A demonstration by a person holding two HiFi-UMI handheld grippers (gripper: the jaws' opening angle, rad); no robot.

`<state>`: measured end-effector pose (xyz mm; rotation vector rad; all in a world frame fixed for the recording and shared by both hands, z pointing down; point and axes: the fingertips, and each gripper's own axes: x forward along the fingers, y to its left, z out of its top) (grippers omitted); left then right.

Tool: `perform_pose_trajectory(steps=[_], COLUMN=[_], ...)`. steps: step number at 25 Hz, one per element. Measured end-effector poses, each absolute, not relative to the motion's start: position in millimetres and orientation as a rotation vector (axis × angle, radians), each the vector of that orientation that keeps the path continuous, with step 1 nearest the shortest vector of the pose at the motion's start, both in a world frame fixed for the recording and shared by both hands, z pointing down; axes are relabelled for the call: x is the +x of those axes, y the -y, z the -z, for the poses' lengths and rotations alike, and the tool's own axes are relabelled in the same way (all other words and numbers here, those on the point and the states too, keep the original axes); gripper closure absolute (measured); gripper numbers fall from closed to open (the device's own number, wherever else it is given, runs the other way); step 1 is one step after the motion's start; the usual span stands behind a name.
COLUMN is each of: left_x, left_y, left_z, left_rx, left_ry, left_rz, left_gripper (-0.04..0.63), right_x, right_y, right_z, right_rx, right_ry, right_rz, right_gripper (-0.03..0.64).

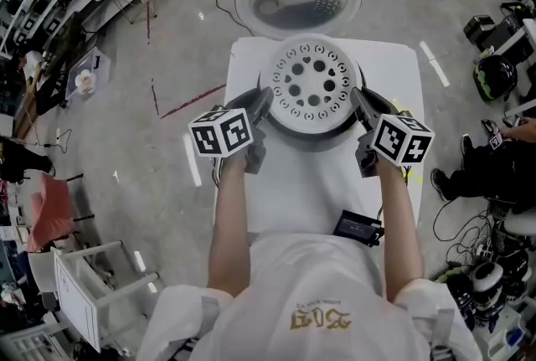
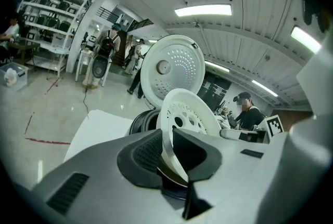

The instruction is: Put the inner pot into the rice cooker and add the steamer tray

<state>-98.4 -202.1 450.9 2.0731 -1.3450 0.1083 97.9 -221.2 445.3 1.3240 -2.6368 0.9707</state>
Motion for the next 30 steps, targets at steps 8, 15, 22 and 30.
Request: perform_pose_trajectory(steps=[8,15,22,30], left_x=[-96,-89,-90,-101], left_y=[208,205,203,195], left_z=[-464,-474,-473,-458], left_rx=[2.116,2.127,2.147,2.19], left_ry=[1.426,1.455,1.473,1.526], left_rz=[-0.305,-0.384,-0.388,-0.314], left_gripper=[0.474,0.446,0.436,0.461], right_x=[94,100,96,107], right_y=[228,230,228,213], right_z=[-459,-475,-475,-460], right_rx=[1.32,1.346,1.354,1.461], right_ry=[2.555,2.466,2.441,2.458], right_rz=[-0.832,-0.718,-0.596,-0.572], right_gripper=[0.537,0.505,0.518,0.522])
